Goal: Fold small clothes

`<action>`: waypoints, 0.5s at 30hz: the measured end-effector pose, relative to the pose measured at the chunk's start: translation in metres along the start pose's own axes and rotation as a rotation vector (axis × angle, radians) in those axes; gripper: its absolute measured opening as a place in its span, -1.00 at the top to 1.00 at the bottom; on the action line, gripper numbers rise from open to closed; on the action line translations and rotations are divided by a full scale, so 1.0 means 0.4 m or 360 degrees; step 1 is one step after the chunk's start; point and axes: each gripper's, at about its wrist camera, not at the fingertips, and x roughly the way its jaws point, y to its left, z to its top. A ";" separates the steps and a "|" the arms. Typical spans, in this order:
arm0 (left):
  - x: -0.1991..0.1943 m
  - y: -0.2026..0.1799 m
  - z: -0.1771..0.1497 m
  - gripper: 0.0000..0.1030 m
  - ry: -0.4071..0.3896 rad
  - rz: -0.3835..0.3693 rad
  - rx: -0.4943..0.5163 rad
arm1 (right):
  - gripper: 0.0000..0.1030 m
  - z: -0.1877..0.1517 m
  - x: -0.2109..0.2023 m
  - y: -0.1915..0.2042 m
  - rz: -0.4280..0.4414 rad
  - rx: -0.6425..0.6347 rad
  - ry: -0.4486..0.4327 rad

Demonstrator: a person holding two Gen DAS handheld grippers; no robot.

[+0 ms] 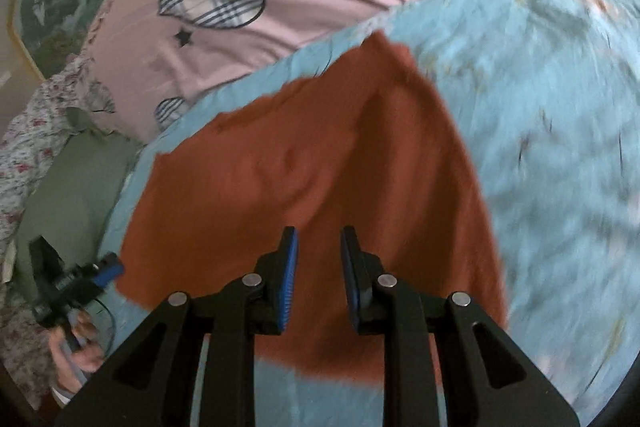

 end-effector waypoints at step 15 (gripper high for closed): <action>-0.050 0.006 -0.189 -0.37 0.0035 -0.0002 -0.0168 | 0.22 -0.116 -0.040 0.043 0.0098 0.0057 0.0073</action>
